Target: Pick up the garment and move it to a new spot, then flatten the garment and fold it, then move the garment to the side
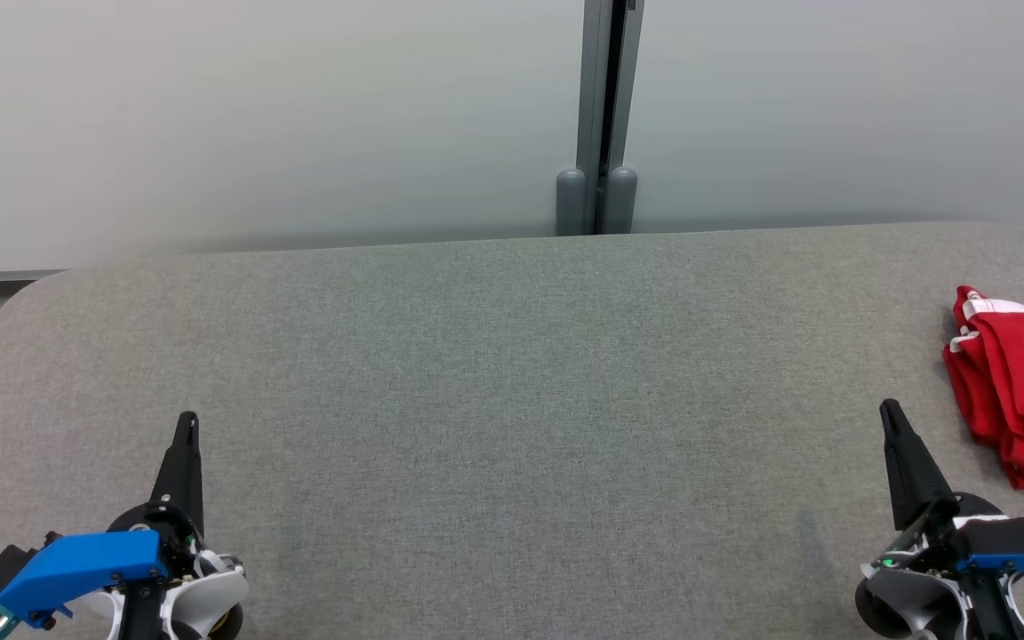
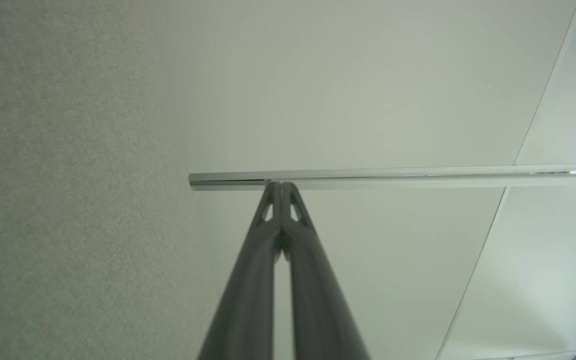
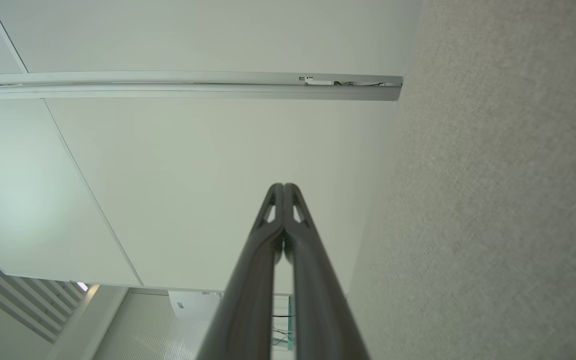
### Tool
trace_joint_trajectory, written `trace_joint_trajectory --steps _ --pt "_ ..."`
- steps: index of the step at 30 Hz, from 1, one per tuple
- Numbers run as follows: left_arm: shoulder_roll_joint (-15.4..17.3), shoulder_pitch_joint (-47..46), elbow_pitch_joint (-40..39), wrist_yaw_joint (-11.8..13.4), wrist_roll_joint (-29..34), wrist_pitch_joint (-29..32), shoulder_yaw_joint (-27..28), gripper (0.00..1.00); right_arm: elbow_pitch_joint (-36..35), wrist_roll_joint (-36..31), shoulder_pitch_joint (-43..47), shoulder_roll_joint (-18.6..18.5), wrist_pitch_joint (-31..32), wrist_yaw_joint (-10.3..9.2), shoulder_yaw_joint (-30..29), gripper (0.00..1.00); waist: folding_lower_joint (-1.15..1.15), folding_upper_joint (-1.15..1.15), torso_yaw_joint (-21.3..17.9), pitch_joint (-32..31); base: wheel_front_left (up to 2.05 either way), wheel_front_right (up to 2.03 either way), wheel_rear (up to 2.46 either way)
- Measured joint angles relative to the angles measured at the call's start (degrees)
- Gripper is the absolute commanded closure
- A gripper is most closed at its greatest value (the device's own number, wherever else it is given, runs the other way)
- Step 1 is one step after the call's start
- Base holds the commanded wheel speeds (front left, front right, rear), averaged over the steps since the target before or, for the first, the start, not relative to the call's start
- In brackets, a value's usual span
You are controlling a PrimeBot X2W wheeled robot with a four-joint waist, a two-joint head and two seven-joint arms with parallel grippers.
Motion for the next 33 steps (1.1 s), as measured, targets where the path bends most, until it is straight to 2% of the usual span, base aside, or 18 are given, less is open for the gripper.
trace_joint_trajectory --steps 33 --pt "0.0 0.0 0.0 -0.01 0.0 0.02 0.01 1.0 -0.01 0.0 0.03 0.0 0.0 0.0 -0.01 1.0 0.0 0.0 0.0 0.0 0.0 0.0 0.0"
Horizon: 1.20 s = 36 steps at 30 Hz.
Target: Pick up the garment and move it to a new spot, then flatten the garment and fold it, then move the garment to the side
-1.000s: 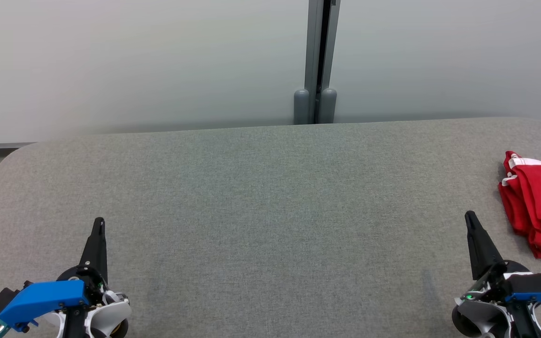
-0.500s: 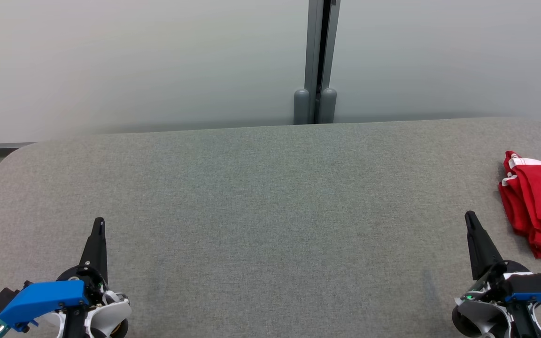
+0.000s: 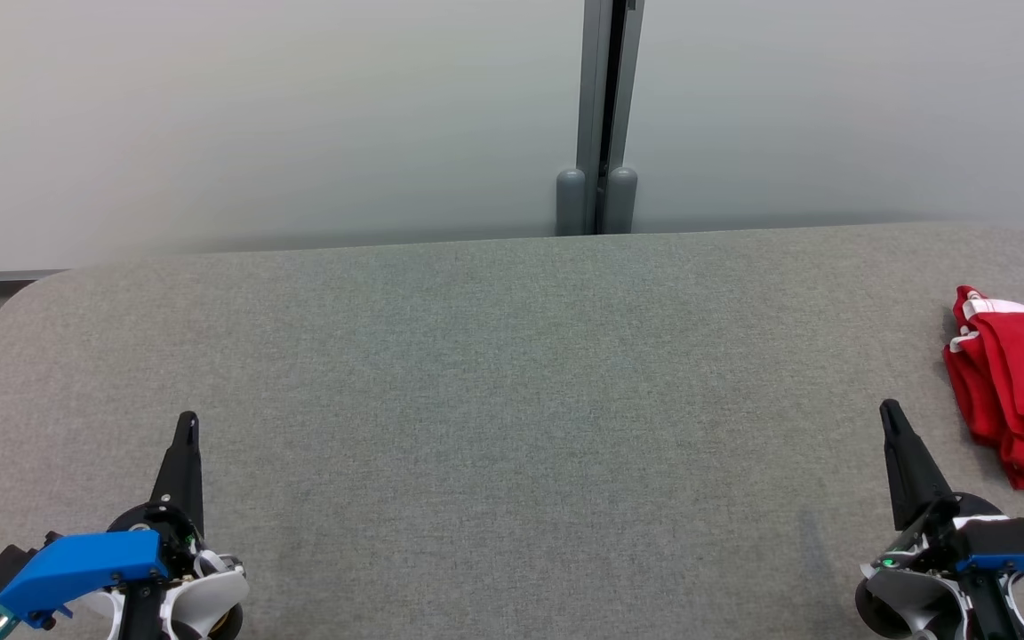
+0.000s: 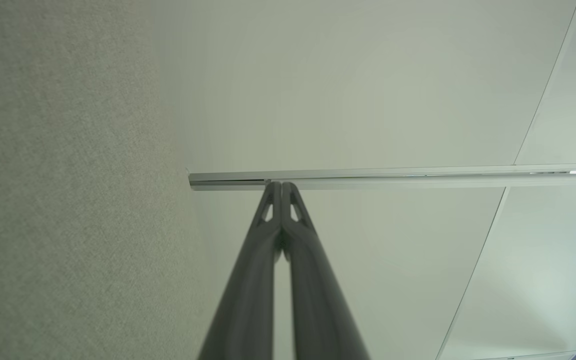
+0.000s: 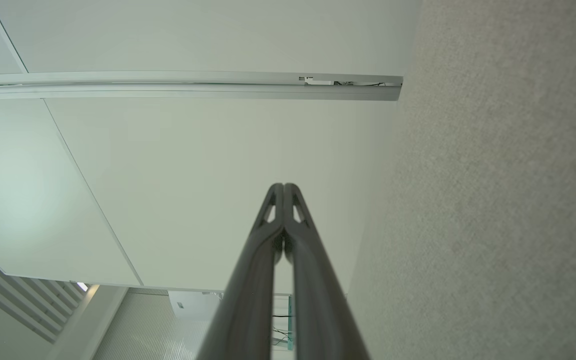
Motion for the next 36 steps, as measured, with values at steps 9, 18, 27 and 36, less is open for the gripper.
trace_joint_trajectory --steps 9,18,27,36 --pt "0.0 0.0 -0.01 0.0 0.0 0.0 0.0 1.0 -0.01 0.0 0.0 0.0 0.0 0.01 0.0 1.0 0.0 0.0 0.0 0.0 0.0 0.0 0.0" --pt "0.0 0.0 -0.01 0.0 0.0 0.0 0.0 1.0 -0.01 0.0 0.01 0.0 0.0 0.01 0.0 1.0 0.0 0.0 0.0 0.0 0.0 0.0 0.0" --pt "0.0 0.0 -0.01 0.0 0.0 0.0 0.0 1.0 -0.01 0.0 0.01 0.0 0.0 0.01 0.0 1.0 0.0 0.0 0.0 0.0 0.0 0.0 0.0" --pt "0.0 0.0 -0.01 0.0 0.0 0.0 0.0 1.0 -0.01 0.0 0.01 0.0 0.0 0.0 0.0 1.0 0.0 0.0 0.0 0.0 0.0 0.0 0.0"
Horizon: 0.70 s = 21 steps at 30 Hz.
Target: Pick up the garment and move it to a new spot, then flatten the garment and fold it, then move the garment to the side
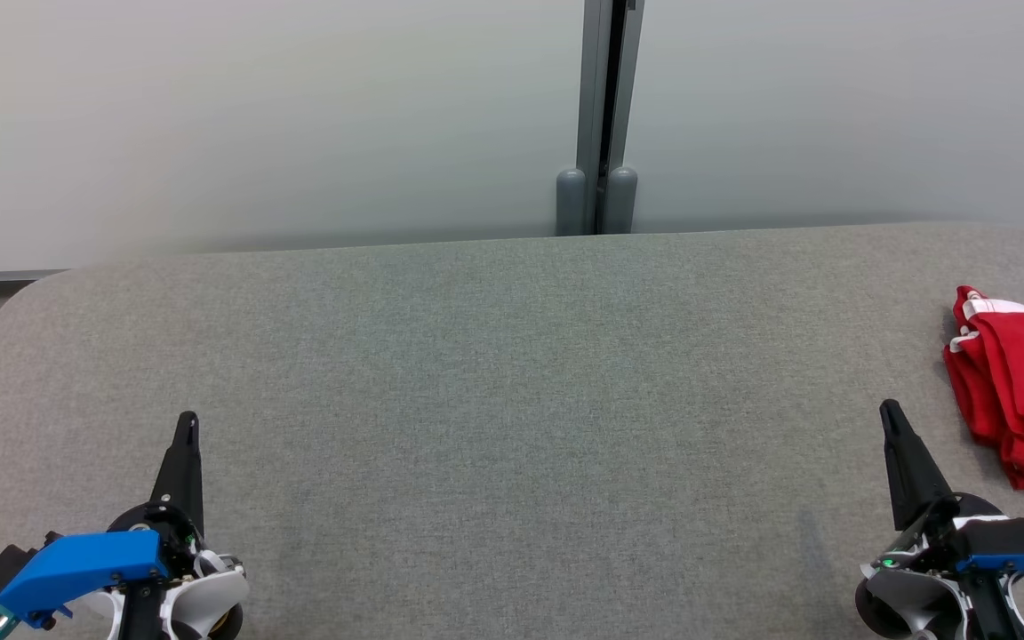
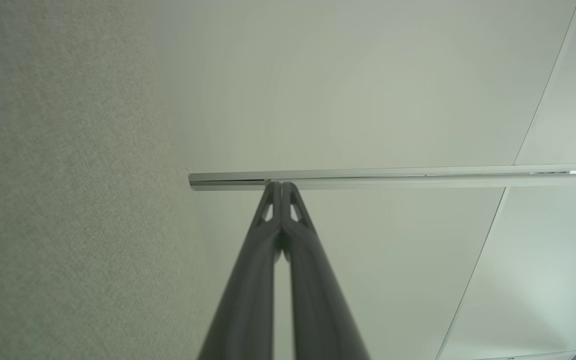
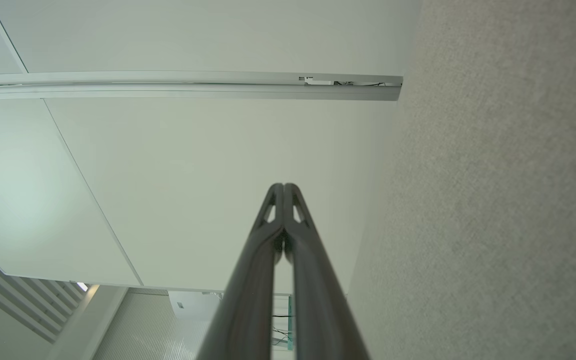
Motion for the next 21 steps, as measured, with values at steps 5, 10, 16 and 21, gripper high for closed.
trace_joint_trajectory --steps 5,10,16,21 --pt "0.0 0.0 0.0 0.0 0.0 0.0 0.0 1.0 0.0 0.0 0.0 0.0 0.0 0.0 0.0 1.0 0.0 0.0 0.0 0.0 0.0 0.0 0.0" --pt "0.0 0.0 0.0 0.0 0.0 0.0 0.0 1.0 0.0 0.0 0.0 0.0 0.0 0.01 0.0 1.0 0.0 0.0 0.0 0.0 0.0 0.0 0.0" --pt "0.0 0.0 0.0 0.0 0.0 0.0 0.0 1.0 0.0 0.0 0.0 0.0 0.0 0.0 0.0 1.0 0.0 0.0 0.0 0.0 0.0 0.0 0.0" --pt "0.01 0.0 0.0 0.0 0.0 0.0 0.0 1.0 0.0 0.0 0.01 0.0 0.0 0.0 0.0 1.0 0.0 0.0 0.0 0.0 0.0 0.0 0.0"
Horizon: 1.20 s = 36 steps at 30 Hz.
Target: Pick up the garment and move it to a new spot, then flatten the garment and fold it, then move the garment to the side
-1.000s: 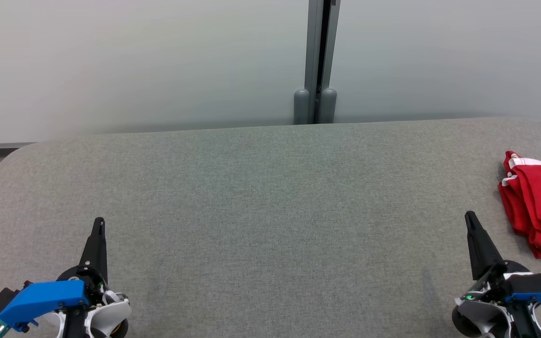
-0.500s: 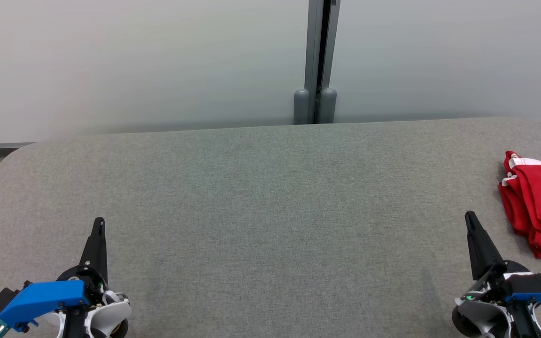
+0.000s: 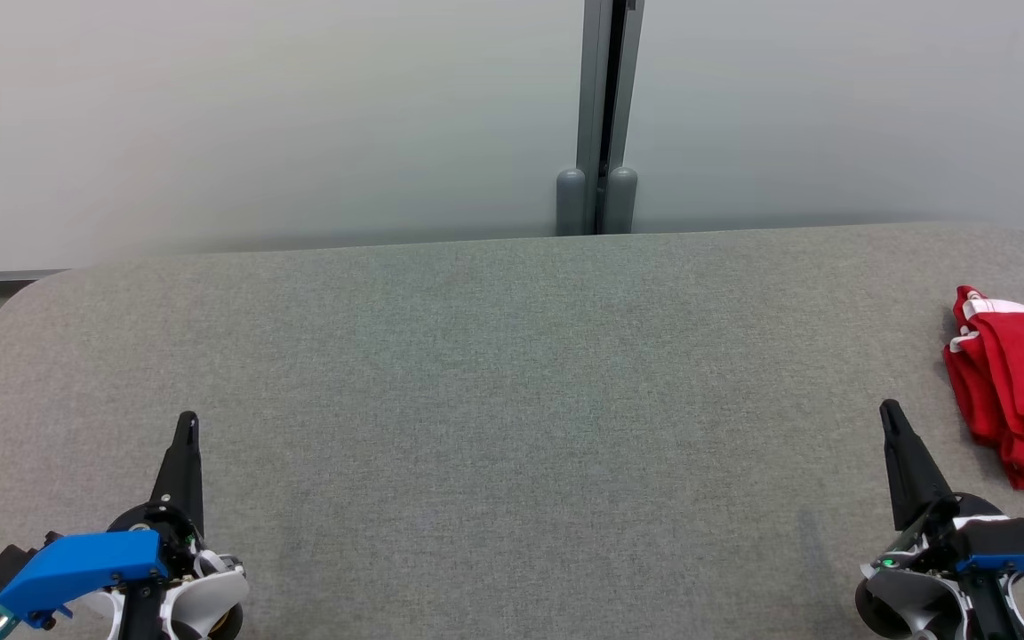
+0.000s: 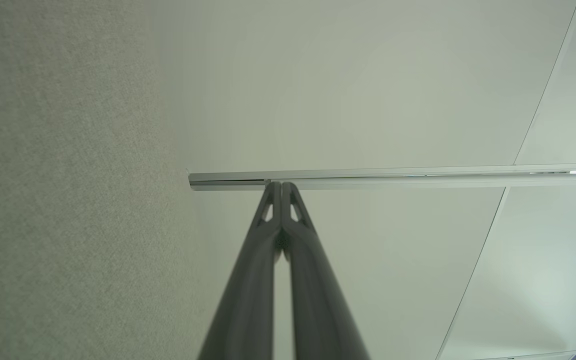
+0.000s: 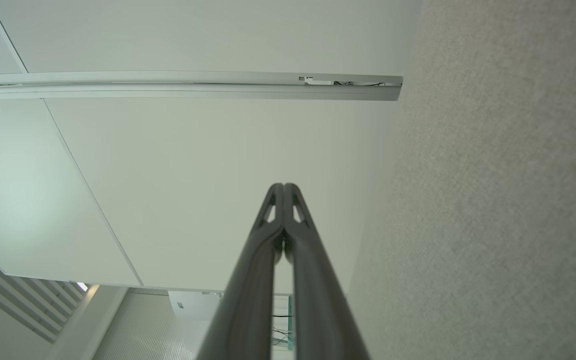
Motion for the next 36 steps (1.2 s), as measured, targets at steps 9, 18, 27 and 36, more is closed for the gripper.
trace_joint_trajectory --steps 9,18,27,36 --pt "0.0 0.0 0.0 0.0 0.0 0.0 0.0 1.0 0.0 0.0 0.0 0.0 0.0 0.0 0.0 1.0 0.0 0.0 0.0 0.0 0.0 0.0 0.0" --pt "-0.01 0.0 0.0 0.0 0.0 0.0 0.0 1.0 0.0 0.0 0.0 0.0 0.0 0.01 0.0 1.0 0.0 0.0 0.0 0.0 0.0 0.0 0.0" --pt "-0.01 0.0 0.0 0.0 0.0 0.0 0.0 1.0 0.0 0.0 0.0 0.0 0.0 0.0 0.0 1.0 0.0 0.0 0.0 0.0 0.0 0.0 0.0" --pt "-0.01 0.0 0.0 0.0 0.0 0.0 0.0 1.0 0.0 0.0 0.0 0.0 0.0 0.0 0.0 1.0 0.0 0.0 0.0 0.0 0.0 0.0 0.0"
